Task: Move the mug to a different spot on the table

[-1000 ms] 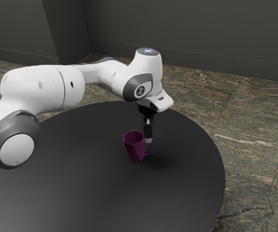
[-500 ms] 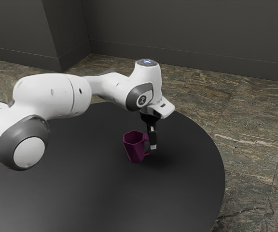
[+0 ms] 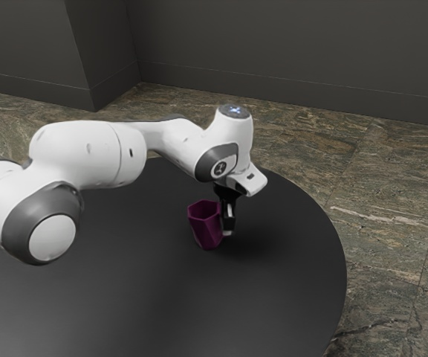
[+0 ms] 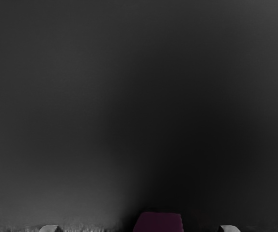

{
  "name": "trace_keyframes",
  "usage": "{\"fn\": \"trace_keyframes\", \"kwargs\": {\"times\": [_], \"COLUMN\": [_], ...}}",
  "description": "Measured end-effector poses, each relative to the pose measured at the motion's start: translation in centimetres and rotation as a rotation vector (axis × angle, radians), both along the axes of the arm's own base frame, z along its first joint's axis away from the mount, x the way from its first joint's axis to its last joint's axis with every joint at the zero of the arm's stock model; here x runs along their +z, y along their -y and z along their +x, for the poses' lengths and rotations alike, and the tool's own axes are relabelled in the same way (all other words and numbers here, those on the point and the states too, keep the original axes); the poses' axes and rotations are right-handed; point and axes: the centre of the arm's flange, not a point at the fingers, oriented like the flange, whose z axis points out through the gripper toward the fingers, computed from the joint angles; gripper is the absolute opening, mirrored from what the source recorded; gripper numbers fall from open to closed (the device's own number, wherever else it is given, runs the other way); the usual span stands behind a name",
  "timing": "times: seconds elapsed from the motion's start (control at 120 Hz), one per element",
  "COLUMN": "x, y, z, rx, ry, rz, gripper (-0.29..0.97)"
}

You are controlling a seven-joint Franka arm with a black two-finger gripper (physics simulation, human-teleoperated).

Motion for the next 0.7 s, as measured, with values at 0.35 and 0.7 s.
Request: {"fn": "trace_keyframes", "kwargs": {"times": [0.35,0.7], "x": [0.4,1.5], "y": [-1.0,-7.2], "z": [-0.5,-1.5], "rx": [0.055,0.268], "ry": [-0.022,-0.143], "rz": [0.041,0.174], "gripper": [0.10,0.01]}}
